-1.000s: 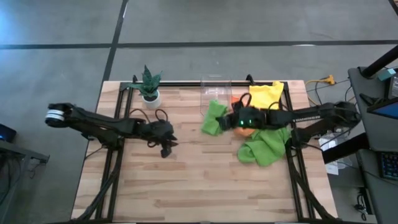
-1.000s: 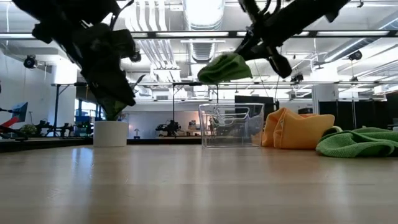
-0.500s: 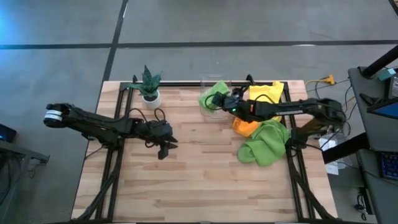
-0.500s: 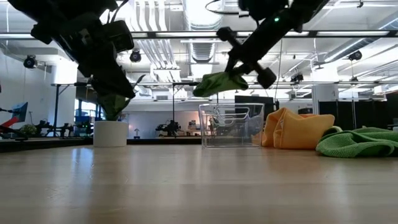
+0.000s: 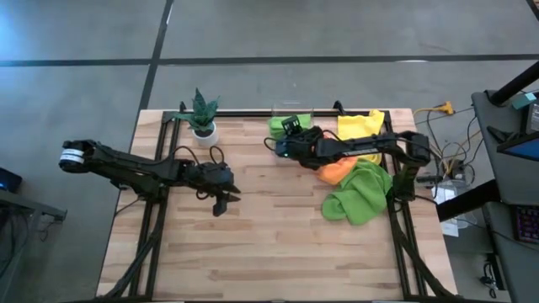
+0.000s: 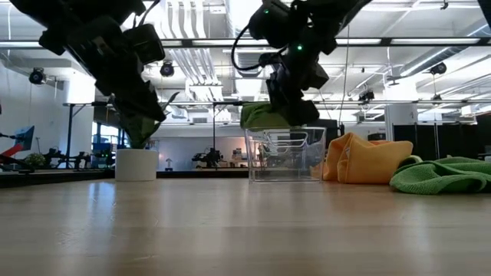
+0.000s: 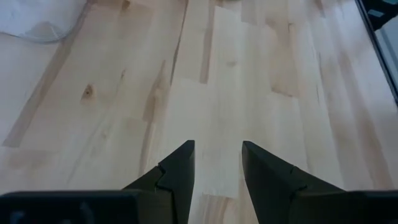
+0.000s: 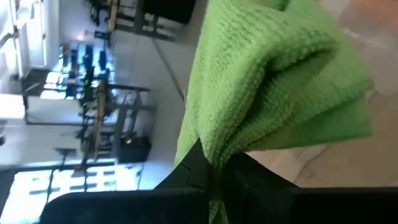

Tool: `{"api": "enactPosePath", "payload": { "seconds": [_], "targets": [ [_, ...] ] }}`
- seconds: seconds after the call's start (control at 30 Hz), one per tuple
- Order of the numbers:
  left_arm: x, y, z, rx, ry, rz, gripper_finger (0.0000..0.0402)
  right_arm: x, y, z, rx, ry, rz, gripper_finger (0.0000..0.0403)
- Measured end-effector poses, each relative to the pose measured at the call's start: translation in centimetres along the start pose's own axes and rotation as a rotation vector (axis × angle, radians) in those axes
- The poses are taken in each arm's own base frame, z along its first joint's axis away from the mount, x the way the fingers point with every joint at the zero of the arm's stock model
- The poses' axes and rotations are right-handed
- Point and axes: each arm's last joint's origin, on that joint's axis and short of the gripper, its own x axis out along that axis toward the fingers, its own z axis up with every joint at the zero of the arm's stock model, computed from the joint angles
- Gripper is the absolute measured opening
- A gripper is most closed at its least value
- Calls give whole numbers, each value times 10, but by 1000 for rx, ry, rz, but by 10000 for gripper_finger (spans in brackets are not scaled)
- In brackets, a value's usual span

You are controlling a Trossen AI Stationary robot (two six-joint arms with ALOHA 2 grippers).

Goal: Fold microfiber towels
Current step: Put the folded top green towel into the transparent bin

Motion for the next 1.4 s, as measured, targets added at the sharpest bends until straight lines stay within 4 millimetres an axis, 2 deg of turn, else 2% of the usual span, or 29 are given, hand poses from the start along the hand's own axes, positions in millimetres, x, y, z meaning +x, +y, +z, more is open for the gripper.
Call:
{"api": "enactPosePath", "payload": {
  "seconds": [0.3,0.6,1.03,1.13,1.3,1.4],
  "targets": [
    [0,-1,0,-43,-1,-10,118,18,29,3,76,-62,27,12],
    [0,-1,0,-53,-2,-11,118,37,34,16,105,-54,-20,12],
    [0,-1,0,-49,-2,-10,118,48,22,20,54,-51,-97,12],
    [0,-1,1,-46,-10,-13,118,58,12,11,51,-35,-119,12],
    [0,-2,2,-45,-22,-15,118,79,1,-10,137,-12,-51,12],
    [0,-1,1,-48,-12,-16,118,89,-8,-16,145,-17,-46,12]
  ]
}}
